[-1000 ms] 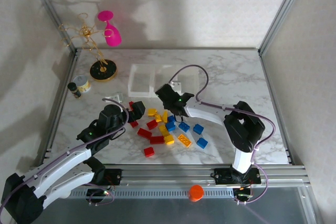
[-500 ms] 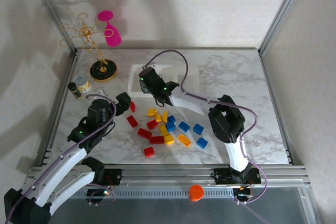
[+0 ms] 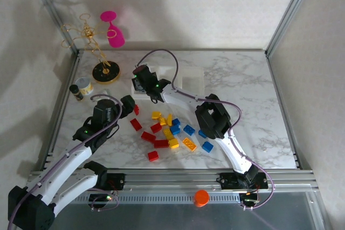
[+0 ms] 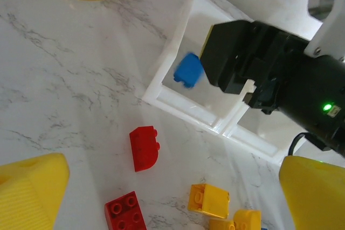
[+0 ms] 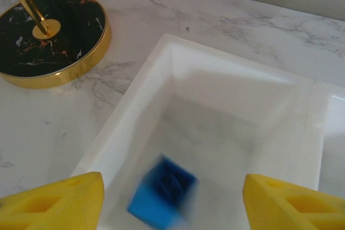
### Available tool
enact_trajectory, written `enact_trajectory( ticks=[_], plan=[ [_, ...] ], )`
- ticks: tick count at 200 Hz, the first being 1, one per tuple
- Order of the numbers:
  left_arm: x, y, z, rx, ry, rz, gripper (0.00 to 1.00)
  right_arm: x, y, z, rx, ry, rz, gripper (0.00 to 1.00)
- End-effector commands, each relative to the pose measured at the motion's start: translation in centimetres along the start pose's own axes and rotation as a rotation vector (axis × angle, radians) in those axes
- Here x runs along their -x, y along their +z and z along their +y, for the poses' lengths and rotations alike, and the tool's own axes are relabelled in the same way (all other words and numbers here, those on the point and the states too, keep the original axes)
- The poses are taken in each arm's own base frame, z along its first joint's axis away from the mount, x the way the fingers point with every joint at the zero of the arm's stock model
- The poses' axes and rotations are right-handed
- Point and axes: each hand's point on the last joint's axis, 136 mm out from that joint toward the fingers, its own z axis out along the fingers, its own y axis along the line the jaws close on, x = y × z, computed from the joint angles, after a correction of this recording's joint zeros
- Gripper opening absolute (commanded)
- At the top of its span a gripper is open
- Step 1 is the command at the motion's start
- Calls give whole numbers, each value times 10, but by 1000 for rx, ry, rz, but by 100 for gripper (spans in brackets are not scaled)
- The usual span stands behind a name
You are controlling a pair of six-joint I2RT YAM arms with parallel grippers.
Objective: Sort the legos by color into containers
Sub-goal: Place the lego in the container.
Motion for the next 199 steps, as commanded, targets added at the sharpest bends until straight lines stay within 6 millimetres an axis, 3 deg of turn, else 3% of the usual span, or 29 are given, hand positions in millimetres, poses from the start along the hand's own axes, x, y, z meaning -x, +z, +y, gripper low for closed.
enact_trajectory(
  ticks=[1, 27, 48, 100, 154, 199],
  plan=[
    [11, -3, -12, -33, -26, -9, 99, 36, -30, 8, 77, 20, -43, 73],
    [10, -5, -14, -27, -16, 20, 100, 45, -67, -3, 88, 68, -56, 75],
    [-1, -4, -21, -54, 11, 80, 100, 35, -99, -18, 93, 106, -62, 81],
    [-40, -1, -35, -26, 136, 221, 100, -21, -152, -58, 67, 192, 43, 99],
    [-94, 17, -57, 2, 304, 355, 99, -82, -191, -84, 65, 287, 158, 99],
    [-122, 37, -63, 55, 381, 418, 94, -135, -211, -115, 15, 391, 256, 98]
  ],
)
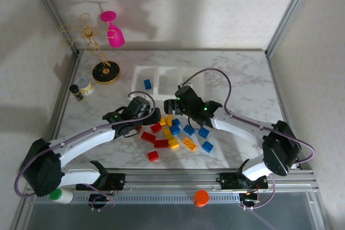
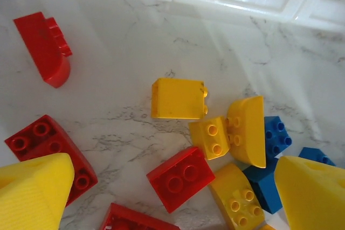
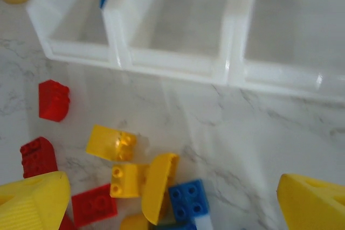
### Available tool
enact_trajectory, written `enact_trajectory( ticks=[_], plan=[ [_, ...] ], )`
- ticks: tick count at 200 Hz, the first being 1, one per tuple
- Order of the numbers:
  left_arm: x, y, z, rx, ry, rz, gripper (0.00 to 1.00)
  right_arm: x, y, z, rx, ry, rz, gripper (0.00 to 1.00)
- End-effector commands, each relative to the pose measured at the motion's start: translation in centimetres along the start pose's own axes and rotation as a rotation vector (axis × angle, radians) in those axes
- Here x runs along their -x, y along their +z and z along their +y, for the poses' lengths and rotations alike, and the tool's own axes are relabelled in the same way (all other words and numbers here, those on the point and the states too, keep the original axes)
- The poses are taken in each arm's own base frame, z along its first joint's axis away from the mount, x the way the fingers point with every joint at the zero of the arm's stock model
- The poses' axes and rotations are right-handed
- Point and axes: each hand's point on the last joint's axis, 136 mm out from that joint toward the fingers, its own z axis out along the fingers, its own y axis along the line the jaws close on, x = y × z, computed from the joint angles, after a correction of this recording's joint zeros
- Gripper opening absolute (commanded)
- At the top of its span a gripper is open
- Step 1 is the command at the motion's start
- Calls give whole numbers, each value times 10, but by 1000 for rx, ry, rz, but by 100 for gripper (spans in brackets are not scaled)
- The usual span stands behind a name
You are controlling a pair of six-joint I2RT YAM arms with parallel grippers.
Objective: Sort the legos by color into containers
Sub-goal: Place the lego in the container, then pick up the lego from the center of the table.
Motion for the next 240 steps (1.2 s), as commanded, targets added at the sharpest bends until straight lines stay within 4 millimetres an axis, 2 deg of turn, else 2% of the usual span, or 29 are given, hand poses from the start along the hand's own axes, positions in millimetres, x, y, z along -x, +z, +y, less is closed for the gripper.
enact_trajectory(
  ticks=[1, 41, 69, 131, 180, 240],
  plan=[
    [2, 7, -5, 46, 47, 2, 94, -20, -9, -21, -10, 92, 52, 98],
    [-9, 33, -5, 119, 97, 47, 89, -34, -22, -40, 17, 130, 60, 98],
    [-2, 49, -11, 136, 101, 32, 84, -37, -24, -47, 32, 150, 48, 99],
    [-5, 90, -11, 226, 127, 70, 77, -32, -23, -47, 35, 153, 30, 99],
    [-8, 101, -8, 229, 102, 74, 65, -31, -20, -47, 31, 138, 32, 98],
    [-6, 102, -3, 246, 97, 68, 50, -28, -18, -46, 31, 134, 31, 99]
  ],
)
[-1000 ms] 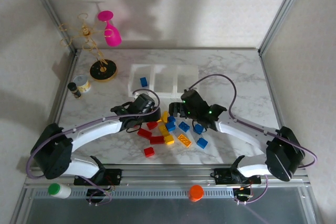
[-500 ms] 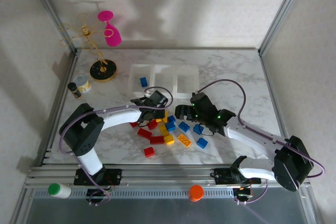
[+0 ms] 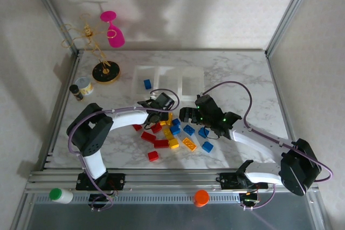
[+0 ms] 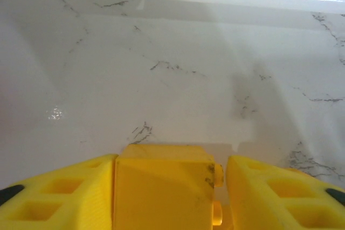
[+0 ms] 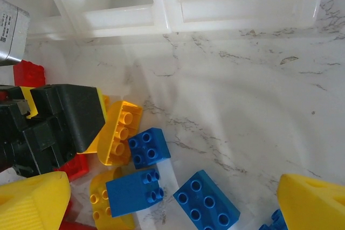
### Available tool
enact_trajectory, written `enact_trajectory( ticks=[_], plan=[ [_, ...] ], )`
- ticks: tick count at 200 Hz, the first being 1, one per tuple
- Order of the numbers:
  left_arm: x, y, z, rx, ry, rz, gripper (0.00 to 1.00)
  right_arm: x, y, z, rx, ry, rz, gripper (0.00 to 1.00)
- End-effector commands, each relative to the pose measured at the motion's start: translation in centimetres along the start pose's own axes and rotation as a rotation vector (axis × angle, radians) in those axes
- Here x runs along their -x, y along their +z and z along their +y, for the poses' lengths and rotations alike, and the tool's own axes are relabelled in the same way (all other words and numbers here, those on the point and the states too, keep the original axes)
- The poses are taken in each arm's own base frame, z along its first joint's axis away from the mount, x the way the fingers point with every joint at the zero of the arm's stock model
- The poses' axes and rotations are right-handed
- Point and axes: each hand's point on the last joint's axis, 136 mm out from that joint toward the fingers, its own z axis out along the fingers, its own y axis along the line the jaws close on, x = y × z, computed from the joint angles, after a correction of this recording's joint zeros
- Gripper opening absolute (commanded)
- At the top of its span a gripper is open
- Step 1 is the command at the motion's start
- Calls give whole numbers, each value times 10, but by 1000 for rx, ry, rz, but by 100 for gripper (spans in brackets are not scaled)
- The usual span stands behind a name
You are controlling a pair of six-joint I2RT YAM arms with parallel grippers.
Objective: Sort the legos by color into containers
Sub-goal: Pick up the lego from the center of the table, then place the lego in the container.
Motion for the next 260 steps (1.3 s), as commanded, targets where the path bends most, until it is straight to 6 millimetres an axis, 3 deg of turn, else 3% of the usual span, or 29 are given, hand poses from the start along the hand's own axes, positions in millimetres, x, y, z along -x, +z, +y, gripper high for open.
enact_trajectory(
  ticks=[1, 37, 77, 128, 163, 222, 260],
  plan=[
    [1, 4, 12, 58, 3, -2, 49, 6, 2, 2, 4, -2, -11, 99],
    [7, -3, 17, 73, -1, -27, 42, 8, 2, 3, 4, -6, -17, 99],
    [25, -26, 18, 49, -21, -83, 42, 18, -1, 12, 28, -31, -37, 98],
    [67, -69, 35, 30, -96, -198, 42, 30, -2, 33, 119, -39, -72, 99],
    [100, -84, 53, 34, -157, -252, 42, 34, 8, 49, 187, -25, -72, 99],
    [162, -67, 73, 83, -230, -314, 42, 40, 31, 60, 209, 1, -81, 99],
    [193, -31, 75, 141, -235, -324, 43, 41, 38, 54, 170, 1, -85, 99]
  ],
)
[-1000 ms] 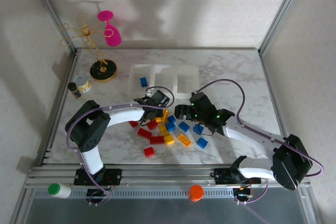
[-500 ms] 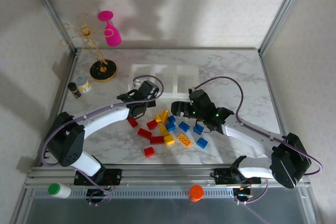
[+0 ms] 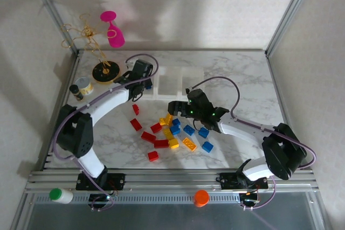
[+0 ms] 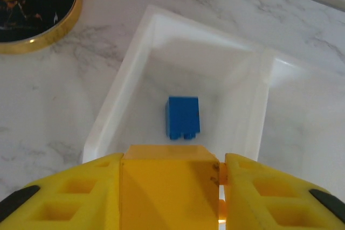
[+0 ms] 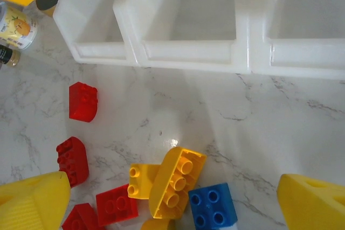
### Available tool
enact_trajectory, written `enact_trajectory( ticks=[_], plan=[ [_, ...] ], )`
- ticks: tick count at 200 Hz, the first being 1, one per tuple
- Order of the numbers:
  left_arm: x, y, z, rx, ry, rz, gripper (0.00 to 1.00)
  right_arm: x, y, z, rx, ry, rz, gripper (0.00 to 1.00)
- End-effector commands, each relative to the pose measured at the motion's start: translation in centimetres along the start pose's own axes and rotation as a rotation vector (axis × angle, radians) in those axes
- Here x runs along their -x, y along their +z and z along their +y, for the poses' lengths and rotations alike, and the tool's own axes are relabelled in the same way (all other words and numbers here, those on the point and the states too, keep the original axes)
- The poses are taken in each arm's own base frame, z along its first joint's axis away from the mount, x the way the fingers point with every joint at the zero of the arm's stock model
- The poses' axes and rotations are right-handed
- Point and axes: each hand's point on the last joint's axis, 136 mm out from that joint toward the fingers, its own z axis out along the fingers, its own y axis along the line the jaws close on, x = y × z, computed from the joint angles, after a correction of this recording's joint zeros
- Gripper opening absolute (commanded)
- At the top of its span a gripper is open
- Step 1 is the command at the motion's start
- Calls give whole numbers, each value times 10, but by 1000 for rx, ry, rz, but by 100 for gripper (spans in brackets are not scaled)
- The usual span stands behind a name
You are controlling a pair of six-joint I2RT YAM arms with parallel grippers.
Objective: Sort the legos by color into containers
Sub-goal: Place the lego in the container.
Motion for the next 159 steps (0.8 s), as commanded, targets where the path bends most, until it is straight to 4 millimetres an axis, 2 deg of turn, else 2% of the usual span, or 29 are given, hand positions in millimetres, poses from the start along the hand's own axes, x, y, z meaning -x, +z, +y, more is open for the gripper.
enact_trajectory(
  ticks=[1, 39, 69, 99, 122, 159],
  plan=[
    [12, 26, 0, 58, 25, -24, 43, 18, 0, 6, 2, 13, -49, 99],
    [12, 71, -5, 108, 55, -7, 46, 21, -5, 3, -18, 4, -63, 98],
    [12, 83, -7, 136, 76, 3, 47, 24, -10, 1, -30, 0, -77, 99],
    [13, 70, -11, 75, 32, 10, 45, 24, -12, 0, -30, 0, -86, 98],
    [3, 55, -30, -23, 0, 42, 44, 27, -14, -8, -66, 0, -106, 99],
    [1, 40, -58, -100, -7, 39, 44, 32, -19, -20, -93, 40, -125, 99]
  ],
)
